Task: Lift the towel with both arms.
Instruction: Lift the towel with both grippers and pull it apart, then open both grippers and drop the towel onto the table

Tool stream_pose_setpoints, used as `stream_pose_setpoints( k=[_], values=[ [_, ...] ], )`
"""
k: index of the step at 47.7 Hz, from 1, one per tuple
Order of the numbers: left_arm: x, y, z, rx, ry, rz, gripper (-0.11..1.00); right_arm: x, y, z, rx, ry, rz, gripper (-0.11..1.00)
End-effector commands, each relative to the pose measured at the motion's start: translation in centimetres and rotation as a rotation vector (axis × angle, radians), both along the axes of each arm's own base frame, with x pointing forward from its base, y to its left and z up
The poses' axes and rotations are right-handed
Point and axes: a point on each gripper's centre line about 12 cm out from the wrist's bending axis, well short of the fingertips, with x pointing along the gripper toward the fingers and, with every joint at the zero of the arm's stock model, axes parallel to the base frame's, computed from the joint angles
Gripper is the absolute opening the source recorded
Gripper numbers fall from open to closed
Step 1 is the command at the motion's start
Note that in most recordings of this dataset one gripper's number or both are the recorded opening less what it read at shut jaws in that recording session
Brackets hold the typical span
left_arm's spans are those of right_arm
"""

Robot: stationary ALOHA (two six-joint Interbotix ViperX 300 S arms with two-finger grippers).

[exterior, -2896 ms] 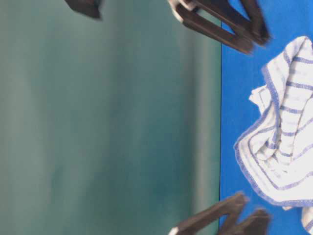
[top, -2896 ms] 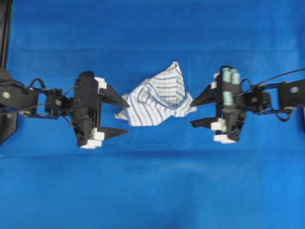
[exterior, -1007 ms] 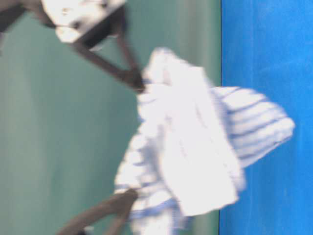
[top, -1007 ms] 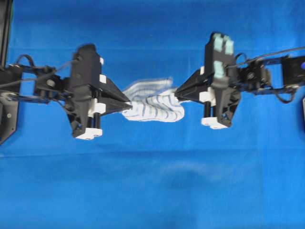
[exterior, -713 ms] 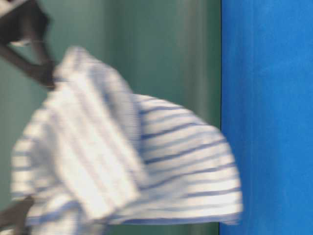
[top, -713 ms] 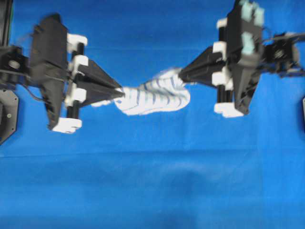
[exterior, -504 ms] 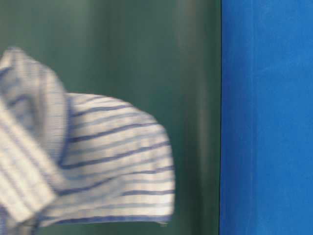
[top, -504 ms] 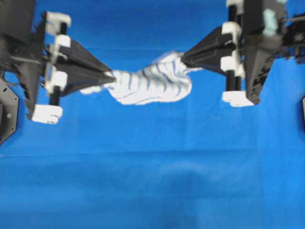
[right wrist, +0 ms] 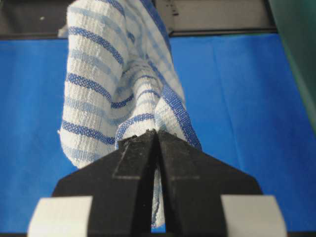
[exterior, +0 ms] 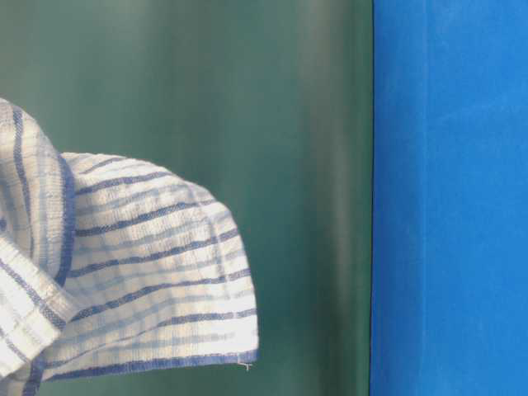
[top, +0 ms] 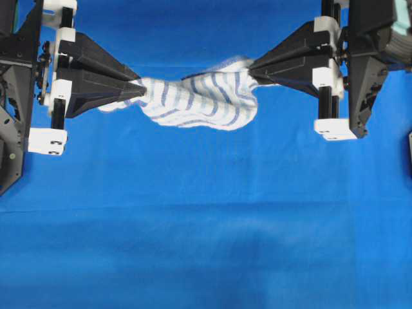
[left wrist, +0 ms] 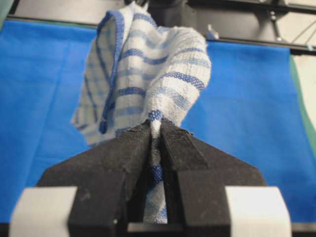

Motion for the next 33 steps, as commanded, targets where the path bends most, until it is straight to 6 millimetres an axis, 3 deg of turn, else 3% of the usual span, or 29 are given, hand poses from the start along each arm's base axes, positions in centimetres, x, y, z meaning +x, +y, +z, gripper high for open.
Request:
stream_pose_setpoints(
  k=[1,4,7,15,19,24,33],
  values=[
    [-0.2,0.1,1.2,0.003,-0.031,0.002,0.04,-0.4,0.1,1.1,-0.007,-0.032,0.004,0.03],
    [-0.2,0.0,1.2,0.002,-0.032,0.002,0.08,-0.4,0.1,1.1,-0.002,-0.032,0.002,0.03],
    [-0.3,0.0,1.1,-0.001,-0.031,0.002,0.23,-0.3,0.0,1.0,-0.001,-0.029,0.0,0.06],
    [-0.3,0.0,0.3,-0.003,-0.017,0.003,0.73,-0.2,0.0,0.5,0.006,-0.016,-0.005,0.54],
    [-0.2,0.1,-0.3,-0.001,-0.005,0.003,0.9,-0.3,0.0,0.0,0.007,-0.006,-0.005,0.67],
    [-0.1,0.1,-1.0,-0.002,0.005,0.003,0.91,-0.3,-0.1,-0.5,0.008,0.005,-0.007,0.61],
    [0.2,-0.3,-3.3,-0.002,0.037,-0.008,0.91,-0.2,0.0,-2.6,0.023,0.039,-0.007,0.62]
  ],
)
